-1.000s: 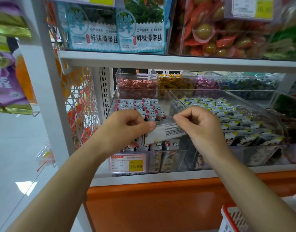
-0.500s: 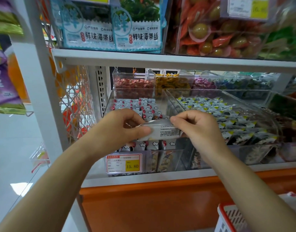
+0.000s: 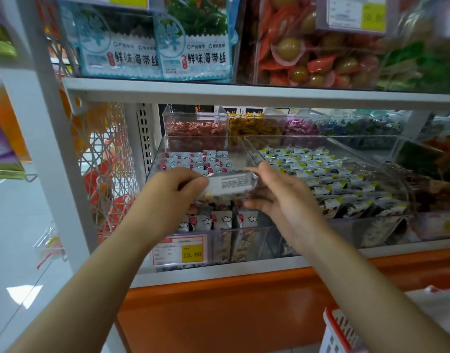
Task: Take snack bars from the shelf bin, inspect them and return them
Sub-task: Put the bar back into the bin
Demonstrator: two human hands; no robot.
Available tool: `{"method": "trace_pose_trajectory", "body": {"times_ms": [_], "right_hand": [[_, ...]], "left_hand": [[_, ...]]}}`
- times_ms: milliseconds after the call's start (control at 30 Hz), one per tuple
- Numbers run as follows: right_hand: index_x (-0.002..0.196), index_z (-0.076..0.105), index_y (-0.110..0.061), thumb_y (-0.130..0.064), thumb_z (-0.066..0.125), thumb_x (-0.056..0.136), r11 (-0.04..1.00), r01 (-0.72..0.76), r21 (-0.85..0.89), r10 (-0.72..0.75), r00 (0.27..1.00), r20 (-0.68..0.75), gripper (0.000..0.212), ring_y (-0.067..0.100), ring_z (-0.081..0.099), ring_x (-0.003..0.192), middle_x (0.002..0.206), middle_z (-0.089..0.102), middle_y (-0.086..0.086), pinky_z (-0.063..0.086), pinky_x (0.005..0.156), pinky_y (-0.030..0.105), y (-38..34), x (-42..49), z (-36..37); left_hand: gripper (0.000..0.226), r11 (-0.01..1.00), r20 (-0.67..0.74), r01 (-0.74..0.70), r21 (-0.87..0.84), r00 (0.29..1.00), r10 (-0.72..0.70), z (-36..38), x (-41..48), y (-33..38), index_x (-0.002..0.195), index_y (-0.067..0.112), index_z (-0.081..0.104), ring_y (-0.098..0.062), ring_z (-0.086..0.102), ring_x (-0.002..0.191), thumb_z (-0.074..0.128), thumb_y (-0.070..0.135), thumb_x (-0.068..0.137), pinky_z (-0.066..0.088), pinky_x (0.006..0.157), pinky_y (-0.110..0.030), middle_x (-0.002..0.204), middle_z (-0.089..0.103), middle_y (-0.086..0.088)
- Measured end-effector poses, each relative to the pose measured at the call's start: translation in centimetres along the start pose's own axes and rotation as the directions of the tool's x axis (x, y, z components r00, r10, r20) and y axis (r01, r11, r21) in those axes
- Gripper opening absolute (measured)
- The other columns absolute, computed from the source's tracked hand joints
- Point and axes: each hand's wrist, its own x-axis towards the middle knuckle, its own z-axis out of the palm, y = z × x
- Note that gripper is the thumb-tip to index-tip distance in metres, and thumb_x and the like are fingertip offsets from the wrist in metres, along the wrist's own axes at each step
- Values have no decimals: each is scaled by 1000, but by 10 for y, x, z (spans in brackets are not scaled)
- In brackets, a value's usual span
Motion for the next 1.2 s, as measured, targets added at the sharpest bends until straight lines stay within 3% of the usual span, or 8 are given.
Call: {"method": "trace_pose_trajectory", "body": {"times_ms": [67,200,367,467,567,733,967,1200], "right_hand": [[107,64,-21,-39,63,78,974,102,-202,-102,995,9,34,7,66,83,103,67,0,56,72,24,2,-2,5],[114,63,-14,-21,61,88,913,217,-345,-273,954,-124,27,8,67,72,92,69,-5,57,67,25,-2,2,4],[115,61,-4,-21,62,88,897,199,-396,-346,873,-343,32,7,67,78,93,67,5,57,75,28,-5,13,-12],[115,61,-4,-26,63,87,877,158,-453,-350,856,-379,36,23,65,95,105,65,11,52,87,44,-3,19,-13],[111,61,-3,-24,64,87,877,168,-450,-364,843,-396,32,21,67,85,97,66,8,53,82,45,-1,24,-11],[109,61,-3,-25,64,87,868,167,-467,-375,837,-398,32,28,65,89,105,63,15,52,83,47,4,32,-11],[112,60,-6,-23,66,86,777,204,-596,-439,853,-280,31,27,61,98,102,63,8,50,88,40,0,48,-10],[106,56,-5,-22,69,83,465,237,-853,-359,931,63,32,19,54,92,103,60,8,37,65,25,5,88,13]], "left_hand": [[21,999,-74,7,-42,997,-10,4,1,2,76,27,61,5,61,57,50,27,94,46,52,-11,71,64,6],[27,991,-108,31,-132,993,-46,14,6,12,90,12,67,-21,67,72,48,31,95,57,70,-46,77,67,-5],[35,981,-209,3,192,977,38,18,25,5,129,12,54,-17,60,81,43,25,98,42,66,-22,108,66,-5],[35,927,-25,-12,375,999,23,27,42,-5,130,5,49,-26,54,104,41,19,98,42,82,-29,132,52,-16],[39,851,220,-93,516,975,-27,41,61,-8,126,2,47,-31,37,128,34,27,99,31,106,-49,139,42,-17],[50,598,487,-298,744,855,-179,57,76,-16,145,16,28,-27,6,144,18,37,100,7,110,-64,157,13,-4],[44,656,451,-263,708,883,-132,48,57,-18,122,17,53,-20,22,137,20,36,100,11,107,-65,136,43,1],[43,735,360,-207,645,931,-53,48,31,-21,122,19,52,-14,28,134,22,39,100,5,112,-56,135,46,3]]}}
